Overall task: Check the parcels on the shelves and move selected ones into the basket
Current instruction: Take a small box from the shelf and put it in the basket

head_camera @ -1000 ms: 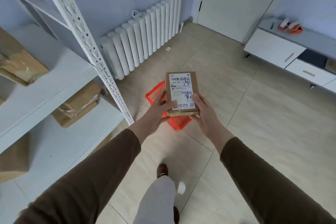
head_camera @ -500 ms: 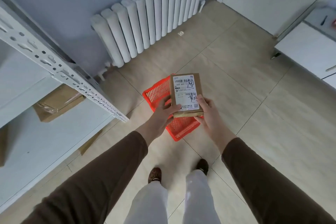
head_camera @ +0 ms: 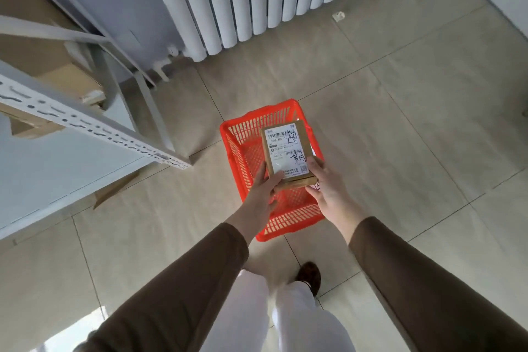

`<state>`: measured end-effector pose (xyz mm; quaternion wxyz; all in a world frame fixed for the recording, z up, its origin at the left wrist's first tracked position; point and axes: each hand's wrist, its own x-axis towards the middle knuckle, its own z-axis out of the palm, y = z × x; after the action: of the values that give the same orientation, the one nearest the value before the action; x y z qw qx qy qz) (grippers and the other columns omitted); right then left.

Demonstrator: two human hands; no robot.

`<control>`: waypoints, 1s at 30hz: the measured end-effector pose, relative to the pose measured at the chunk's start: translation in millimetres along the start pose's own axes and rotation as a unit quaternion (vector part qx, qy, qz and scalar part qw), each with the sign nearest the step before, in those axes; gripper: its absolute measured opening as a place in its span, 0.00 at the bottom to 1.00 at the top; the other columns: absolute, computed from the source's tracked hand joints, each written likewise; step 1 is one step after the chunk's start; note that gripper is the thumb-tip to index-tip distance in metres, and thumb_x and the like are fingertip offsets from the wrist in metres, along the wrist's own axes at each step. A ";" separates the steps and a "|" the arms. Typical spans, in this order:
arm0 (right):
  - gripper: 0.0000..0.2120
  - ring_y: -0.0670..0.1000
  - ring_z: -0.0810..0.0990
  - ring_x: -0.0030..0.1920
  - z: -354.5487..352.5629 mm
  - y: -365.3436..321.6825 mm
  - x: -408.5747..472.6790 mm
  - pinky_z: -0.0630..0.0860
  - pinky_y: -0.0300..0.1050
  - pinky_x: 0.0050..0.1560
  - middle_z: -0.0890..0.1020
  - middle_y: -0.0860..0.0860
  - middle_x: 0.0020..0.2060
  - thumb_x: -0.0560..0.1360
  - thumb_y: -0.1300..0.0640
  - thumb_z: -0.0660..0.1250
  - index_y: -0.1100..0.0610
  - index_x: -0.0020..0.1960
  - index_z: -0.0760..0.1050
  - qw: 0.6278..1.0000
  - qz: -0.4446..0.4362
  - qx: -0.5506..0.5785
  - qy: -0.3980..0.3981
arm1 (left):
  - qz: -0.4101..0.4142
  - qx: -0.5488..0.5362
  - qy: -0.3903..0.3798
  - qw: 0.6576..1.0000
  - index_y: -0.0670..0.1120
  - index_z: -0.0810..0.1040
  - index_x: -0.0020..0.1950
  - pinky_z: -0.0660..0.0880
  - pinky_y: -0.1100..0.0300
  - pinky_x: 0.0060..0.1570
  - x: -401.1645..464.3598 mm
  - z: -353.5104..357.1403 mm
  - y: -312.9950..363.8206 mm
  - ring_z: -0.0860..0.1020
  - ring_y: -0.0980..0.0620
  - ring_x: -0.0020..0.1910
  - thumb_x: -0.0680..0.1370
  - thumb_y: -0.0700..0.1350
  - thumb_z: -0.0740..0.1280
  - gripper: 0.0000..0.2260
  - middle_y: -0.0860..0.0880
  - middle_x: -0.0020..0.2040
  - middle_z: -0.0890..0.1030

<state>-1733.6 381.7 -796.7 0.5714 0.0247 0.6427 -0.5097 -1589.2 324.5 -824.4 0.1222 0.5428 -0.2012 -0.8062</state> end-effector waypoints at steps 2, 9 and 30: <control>0.09 0.49 0.85 0.56 -2.7 16.7 40.6 0.75 0.49 0.59 0.88 0.50 0.53 0.81 0.49 0.69 0.51 0.59 0.80 1.000 -0.005 -0.014 -0.008 | 0.000 -0.025 0.022 0.999 0.63 0.63 0.81 0.60 0.40 0.77 39.3 -7.8 -12.6 0.71 0.44 0.73 0.78 0.51 0.74 0.35 0.51 0.72 0.77; 0.15 0.55 0.85 0.59 -8.1 97.4 181.3 0.81 0.48 0.54 0.86 0.54 0.58 0.82 0.51 0.68 0.55 0.66 0.77 0.999 -0.004 -0.035 -0.001 | -0.016 -0.131 0.117 0.984 0.48 0.75 0.71 0.68 0.53 0.64 170.1 -44.6 -62.9 0.76 0.51 0.63 0.78 0.53 0.74 0.24 0.49 0.61 0.81; 0.16 0.60 0.85 0.60 19.0 218.3 390.7 0.80 0.61 0.64 0.84 0.60 0.60 0.84 0.58 0.63 0.60 0.71 0.71 0.998 0.028 -0.043 -0.030 | 0.032 -0.182 0.292 0.938 0.54 0.71 0.75 0.76 0.42 0.67 392.6 -103.2 -131.0 0.81 0.42 0.62 0.81 0.64 0.63 0.25 0.47 0.64 0.82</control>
<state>-1721.1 258.1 -1227.1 0.6048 0.0026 0.6461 -0.4656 -1640.4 258.1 -1242.6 0.2980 0.7162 -0.0240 -0.6306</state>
